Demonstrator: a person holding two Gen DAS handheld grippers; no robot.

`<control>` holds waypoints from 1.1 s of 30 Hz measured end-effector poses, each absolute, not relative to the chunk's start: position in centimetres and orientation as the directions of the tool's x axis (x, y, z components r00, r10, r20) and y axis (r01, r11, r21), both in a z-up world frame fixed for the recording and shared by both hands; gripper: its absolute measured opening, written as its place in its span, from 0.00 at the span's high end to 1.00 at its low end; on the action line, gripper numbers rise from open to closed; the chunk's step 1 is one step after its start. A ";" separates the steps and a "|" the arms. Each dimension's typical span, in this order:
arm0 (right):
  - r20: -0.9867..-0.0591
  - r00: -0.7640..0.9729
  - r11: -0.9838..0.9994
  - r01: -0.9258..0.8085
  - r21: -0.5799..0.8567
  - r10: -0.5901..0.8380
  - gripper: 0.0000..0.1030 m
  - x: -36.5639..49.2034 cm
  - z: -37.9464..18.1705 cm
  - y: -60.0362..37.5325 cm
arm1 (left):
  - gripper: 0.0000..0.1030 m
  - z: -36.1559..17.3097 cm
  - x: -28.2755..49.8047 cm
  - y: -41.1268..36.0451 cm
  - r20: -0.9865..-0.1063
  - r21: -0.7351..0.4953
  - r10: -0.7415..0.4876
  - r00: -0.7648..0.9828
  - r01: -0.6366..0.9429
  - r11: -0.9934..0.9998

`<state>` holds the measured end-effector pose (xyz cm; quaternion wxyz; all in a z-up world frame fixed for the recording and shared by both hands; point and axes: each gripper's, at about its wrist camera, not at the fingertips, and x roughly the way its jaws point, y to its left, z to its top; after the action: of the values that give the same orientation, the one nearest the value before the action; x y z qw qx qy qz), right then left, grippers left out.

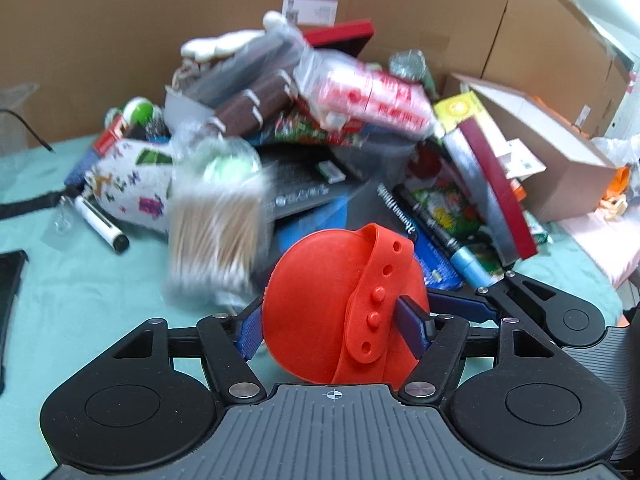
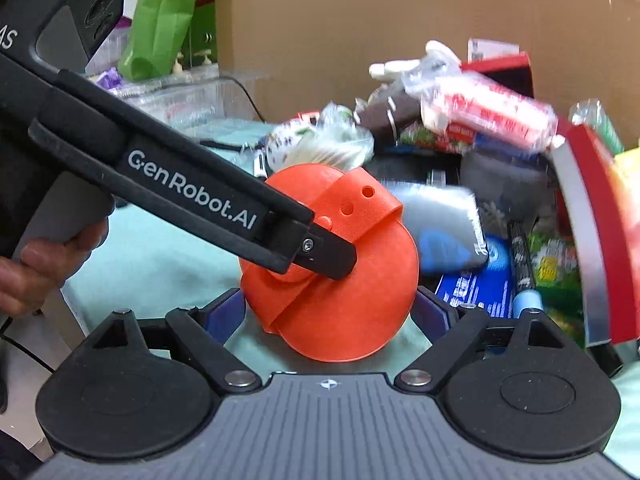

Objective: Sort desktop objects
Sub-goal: 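Lift the lid with the left gripper and carry it over the open box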

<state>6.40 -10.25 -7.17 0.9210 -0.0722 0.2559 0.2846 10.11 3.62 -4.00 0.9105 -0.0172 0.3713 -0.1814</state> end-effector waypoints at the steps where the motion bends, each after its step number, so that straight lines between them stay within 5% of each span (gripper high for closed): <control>1: -0.504 0.713 0.827 -0.562 0.007 0.488 0.12 6.2 -6.9 -10.3 | 0.32 -3.6 10.0 3.6 -0.663 -0.164 -0.343 0.665 0.318 0.934; 13: -0.405 0.809 0.874 -0.483 -0.044 0.426 0.12 7.3 -1.5 -14.4 | 0.32 2.3 12.3 -1.6 -0.576 -0.136 -0.419 0.702 0.422 0.896; 23: -0.333 0.917 0.961 -0.260 -0.089 0.217 0.11 10.7 3.1 -24.0 | 0.31 7.0 18.2 -14.4 -0.505 -0.110 -0.559 0.658 0.593 0.797; 33: -0.350 0.936 0.994 -0.062 -0.087 0.028 0.11 13.5 3.3 -34.4 | 0.30 6.1 22.6 -27.6 -0.513 -0.096 -0.653 0.557 0.719 0.688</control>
<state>13.47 -34.36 3.30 0.9828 -0.0483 0.1769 0.0228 22.62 -27.60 6.08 0.8800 0.0623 0.2641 -0.3898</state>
